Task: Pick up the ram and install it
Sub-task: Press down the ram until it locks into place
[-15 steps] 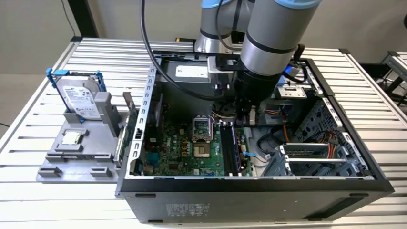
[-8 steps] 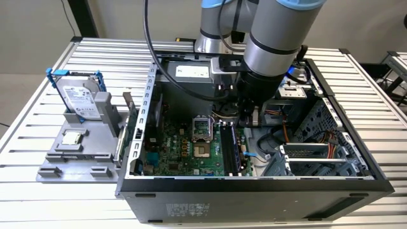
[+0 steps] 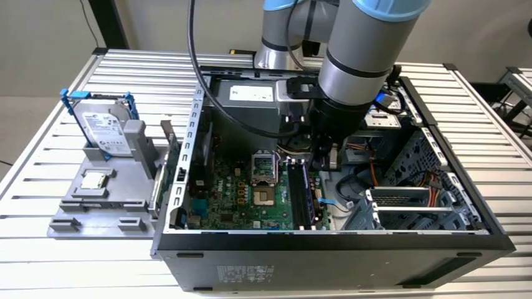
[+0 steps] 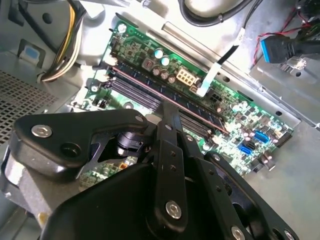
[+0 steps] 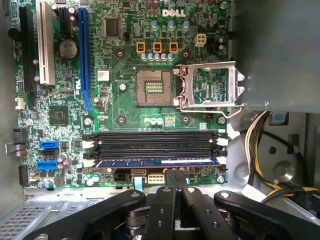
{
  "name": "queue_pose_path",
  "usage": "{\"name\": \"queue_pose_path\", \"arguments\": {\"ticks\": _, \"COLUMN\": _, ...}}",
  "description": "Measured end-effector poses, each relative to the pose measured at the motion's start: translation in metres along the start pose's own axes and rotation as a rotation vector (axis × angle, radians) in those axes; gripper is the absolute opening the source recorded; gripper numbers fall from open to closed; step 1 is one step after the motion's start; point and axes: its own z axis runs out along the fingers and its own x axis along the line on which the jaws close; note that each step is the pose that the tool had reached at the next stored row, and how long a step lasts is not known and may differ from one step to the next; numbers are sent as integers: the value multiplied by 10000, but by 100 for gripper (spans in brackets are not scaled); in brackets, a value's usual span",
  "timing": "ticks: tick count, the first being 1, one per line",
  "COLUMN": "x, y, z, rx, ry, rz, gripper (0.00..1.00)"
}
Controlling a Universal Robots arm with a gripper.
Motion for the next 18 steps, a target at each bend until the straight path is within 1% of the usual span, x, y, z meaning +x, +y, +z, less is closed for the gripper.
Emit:
{"name": "queue_pose_path", "arguments": {"ticks": 1, "x": 1, "y": 0, "z": 1, "rx": -1, "ry": 13, "rz": 6, "gripper": 0}}
{"name": "queue_pose_path", "arguments": {"ticks": 3, "x": 1, "y": -2, "z": 0, "rx": -1, "ry": 15, "rz": 8, "gripper": 0}}
{"name": "queue_pose_path", "arguments": {"ticks": 5, "x": 15, "y": -3, "z": 15, "rx": -2, "ry": 16, "rz": 9, "gripper": 0}}
{"name": "queue_pose_path", "arguments": {"ticks": 7, "x": 47, "y": -5, "z": 45, "rx": -4, "ry": 15, "rz": 12, "gripper": 0}}
{"name": "queue_pose_path", "arguments": {"ticks": 11, "x": 76, "y": -7, "z": 114, "rx": -6, "ry": 15, "rz": 15, "gripper": 0}}
{"name": "queue_pose_path", "arguments": {"ticks": 18, "x": 95, "y": -10, "z": 241, "rx": -6, "ry": 16, "rz": 15, "gripper": 0}}
